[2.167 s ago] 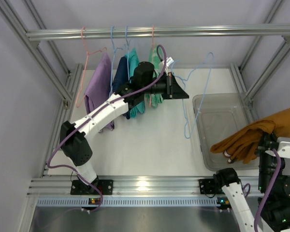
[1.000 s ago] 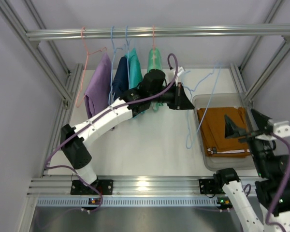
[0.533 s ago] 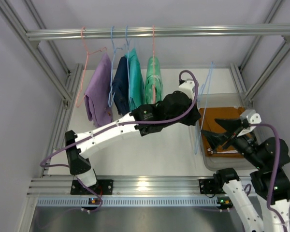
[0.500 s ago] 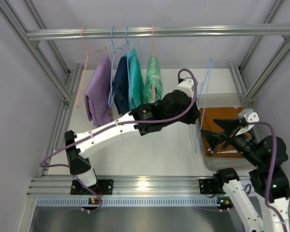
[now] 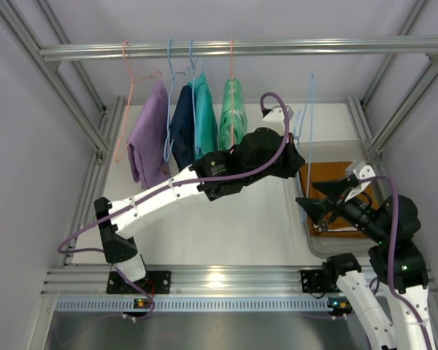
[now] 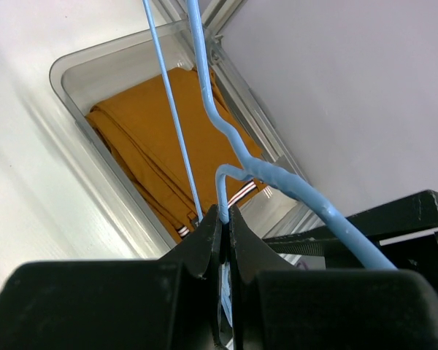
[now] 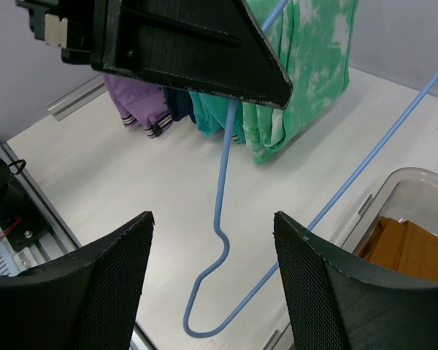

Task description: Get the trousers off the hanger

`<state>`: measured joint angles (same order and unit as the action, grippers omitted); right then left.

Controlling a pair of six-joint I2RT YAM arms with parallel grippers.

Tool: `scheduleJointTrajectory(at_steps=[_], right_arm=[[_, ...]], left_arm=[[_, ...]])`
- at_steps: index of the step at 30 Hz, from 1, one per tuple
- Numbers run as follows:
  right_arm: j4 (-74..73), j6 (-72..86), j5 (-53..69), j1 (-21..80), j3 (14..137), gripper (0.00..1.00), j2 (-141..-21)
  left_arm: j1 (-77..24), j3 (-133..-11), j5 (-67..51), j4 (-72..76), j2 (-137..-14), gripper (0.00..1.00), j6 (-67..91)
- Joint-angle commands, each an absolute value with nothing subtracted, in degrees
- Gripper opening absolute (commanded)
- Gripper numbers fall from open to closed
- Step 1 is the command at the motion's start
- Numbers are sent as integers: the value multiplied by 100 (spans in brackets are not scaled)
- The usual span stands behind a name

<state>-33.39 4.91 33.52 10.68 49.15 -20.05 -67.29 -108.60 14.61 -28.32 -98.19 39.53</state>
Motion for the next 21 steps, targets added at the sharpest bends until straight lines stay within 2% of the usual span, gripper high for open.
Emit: scheduleJointTrajectory(at_steps=[1, 8, 11, 13, 17, 18, 19, 21], right_arm=[[-2690, 352, 3454, 1028, 4904, 65, -2276], [-2215, 132, 3542, 1037, 4913, 61, -2741], [-2180, 53, 3542, 1037, 4939, 57, -2926], [-2171, -60, 3533, 1037, 4948, 50, -2997], [-2127, -246, 3498, 1125, 4957, 27, -3155], [-2170, -246, 3481, 1142, 4992, 11, -3173], [-2180, -237, 3480, 1151, 5001, 3, -3182], [-2084, -97, 3603, 1160, 5010, 0, -3103]], left_arm=[[-6776, -11065, 1389, -2672, -9756, 0, 4052], [-6829, -11048, 1301, -2637, -9765, 0, 4061], [-6838, -11074, 1310, -2610, -9791, 0, 4061], [-6838, -11127, 1283, -2584, -9826, 0, 4052], [-6838, -11162, 1257, -2558, -9861, 0, 4008], [-6838, -11162, 1283, -2549, -9861, 0, 3990], [-6838, -11162, 1292, -2540, -9870, 0, 3929], [-6847, -11136, 1318, -2531, -9835, 1, 3876]])
